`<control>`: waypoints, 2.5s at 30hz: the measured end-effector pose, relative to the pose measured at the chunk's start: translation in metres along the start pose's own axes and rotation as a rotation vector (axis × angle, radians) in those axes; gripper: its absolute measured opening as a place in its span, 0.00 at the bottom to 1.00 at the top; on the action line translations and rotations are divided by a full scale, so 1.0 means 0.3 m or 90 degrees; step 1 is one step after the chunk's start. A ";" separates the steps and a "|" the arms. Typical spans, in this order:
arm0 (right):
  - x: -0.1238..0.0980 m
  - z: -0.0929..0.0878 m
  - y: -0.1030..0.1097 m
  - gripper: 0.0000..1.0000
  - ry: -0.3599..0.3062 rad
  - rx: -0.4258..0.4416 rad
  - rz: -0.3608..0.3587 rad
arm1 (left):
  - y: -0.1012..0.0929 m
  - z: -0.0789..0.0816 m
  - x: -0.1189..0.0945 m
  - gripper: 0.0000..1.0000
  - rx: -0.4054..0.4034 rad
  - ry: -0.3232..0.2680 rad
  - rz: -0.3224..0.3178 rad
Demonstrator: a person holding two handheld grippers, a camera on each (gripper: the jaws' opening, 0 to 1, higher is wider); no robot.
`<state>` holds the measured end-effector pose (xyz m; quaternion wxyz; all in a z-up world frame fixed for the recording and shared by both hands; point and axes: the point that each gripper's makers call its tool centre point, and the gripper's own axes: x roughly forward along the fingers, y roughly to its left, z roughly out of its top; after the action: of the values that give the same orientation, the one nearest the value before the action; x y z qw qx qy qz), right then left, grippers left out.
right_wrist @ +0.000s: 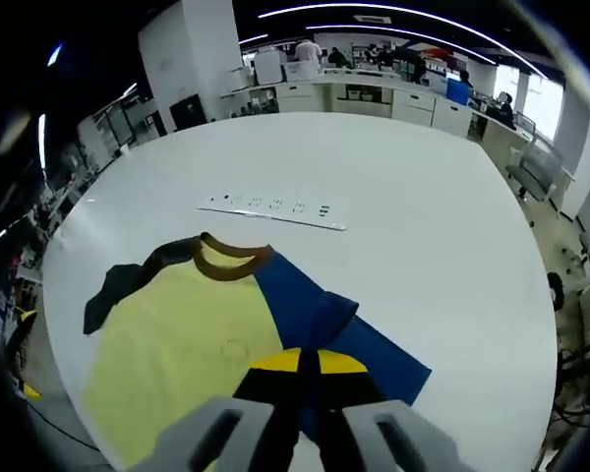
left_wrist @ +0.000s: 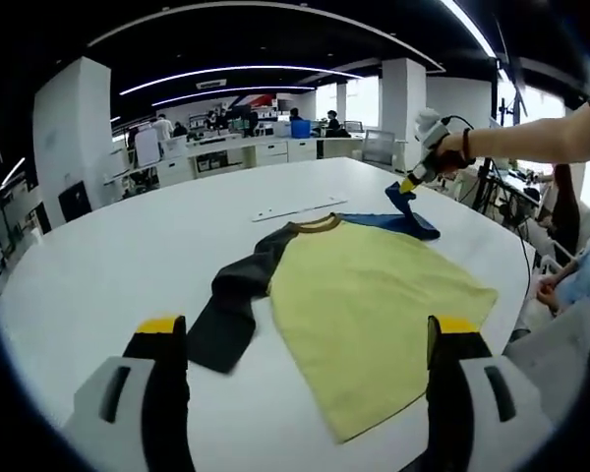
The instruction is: Fold the garment on the visible template until the final outline fits inside the template.
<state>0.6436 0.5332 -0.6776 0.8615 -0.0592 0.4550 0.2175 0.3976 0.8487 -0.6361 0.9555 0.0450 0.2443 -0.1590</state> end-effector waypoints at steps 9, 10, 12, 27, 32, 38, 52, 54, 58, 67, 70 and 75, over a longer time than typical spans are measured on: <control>0.031 0.036 0.091 0.00 0.003 -0.031 0.018 | 0.009 -0.023 -0.009 0.99 0.000 0.009 0.003; 0.034 0.039 0.100 0.00 0.004 -0.035 0.021 | 0.010 -0.024 -0.010 0.99 0.000 0.009 0.003; 0.041 0.047 0.120 0.00 0.002 -0.040 0.025 | 0.014 -0.028 -0.011 0.99 -0.004 0.010 0.005; 0.098 0.093 0.282 0.00 -0.003 -0.068 0.066 | 0.011 -0.038 -0.012 0.99 -0.013 0.011 0.003; 0.111 0.108 0.319 0.00 0.000 -0.098 0.063 | 0.017 -0.038 -0.013 0.99 -0.019 0.008 0.006; 0.121 0.140 0.384 0.00 -0.014 -0.107 0.087 | 0.017 -0.045 -0.009 0.99 -0.021 0.012 0.004; 0.139 0.151 0.523 0.00 -0.028 -0.135 0.121 | 0.029 -0.062 -0.016 0.98 -0.027 0.018 0.010; 0.142 0.148 0.539 0.00 -0.029 -0.139 0.126 | 0.031 -0.065 -0.018 0.98 -0.027 0.019 0.011; 0.143 0.140 0.568 0.00 -0.029 -0.149 0.135 | 0.039 -0.068 -0.021 0.98 -0.030 0.021 0.015; 0.146 0.123 0.633 0.00 -0.032 -0.169 0.161 | 0.040 -0.080 -0.017 0.98 -0.036 0.026 0.015; 0.144 0.111 0.654 0.00 -0.031 -0.176 0.170 | 0.041 -0.082 -0.017 0.98 -0.036 0.027 0.016; 0.138 0.094 0.693 0.00 -0.033 -0.196 0.187 | 0.047 -0.087 -0.018 0.97 -0.042 0.029 0.019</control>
<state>0.5962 0.7418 -0.6748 0.8128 -0.1174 0.3979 0.4089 0.3858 0.8680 -0.6563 0.9531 0.0209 0.2700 -0.1354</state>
